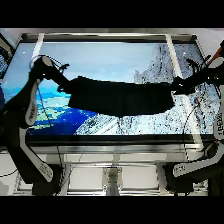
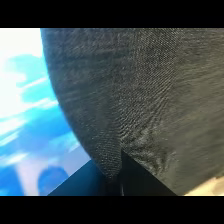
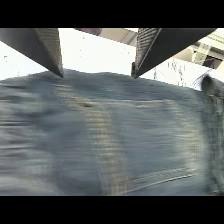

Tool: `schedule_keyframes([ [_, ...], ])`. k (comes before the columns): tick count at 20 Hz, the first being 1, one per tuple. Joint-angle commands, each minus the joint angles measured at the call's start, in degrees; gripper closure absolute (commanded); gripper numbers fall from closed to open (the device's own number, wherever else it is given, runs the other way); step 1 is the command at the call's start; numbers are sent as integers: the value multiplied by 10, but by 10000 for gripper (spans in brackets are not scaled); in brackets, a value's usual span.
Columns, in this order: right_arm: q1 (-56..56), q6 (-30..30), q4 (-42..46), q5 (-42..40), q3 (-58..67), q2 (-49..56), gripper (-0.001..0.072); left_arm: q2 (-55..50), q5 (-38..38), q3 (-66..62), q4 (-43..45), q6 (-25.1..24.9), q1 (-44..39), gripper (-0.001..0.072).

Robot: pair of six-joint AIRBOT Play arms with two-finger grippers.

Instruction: Fold the clothes and pants, and hang the long-sleeved shirts on hangers.

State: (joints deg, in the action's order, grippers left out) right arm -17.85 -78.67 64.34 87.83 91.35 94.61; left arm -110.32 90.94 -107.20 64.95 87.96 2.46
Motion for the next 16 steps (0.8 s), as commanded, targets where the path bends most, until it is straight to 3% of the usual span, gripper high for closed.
schedule_keyframes([
  [1,0,0,0,-3,0,0,241,80,19,-2,42,8,46,686],
  [5,0,3,0,-3,0,0,241,131,61,-52,120,8,58,686],
  [9,0,4,0,-6,0,0,241,132,124,-136,133,21,32,686],
  [13,0,4,0,-6,0,0,241,134,112,-137,130,38,-43,686],
  [16,0,4,0,-6,0,0,241,134,47,-137,130,38,-135,686],
])
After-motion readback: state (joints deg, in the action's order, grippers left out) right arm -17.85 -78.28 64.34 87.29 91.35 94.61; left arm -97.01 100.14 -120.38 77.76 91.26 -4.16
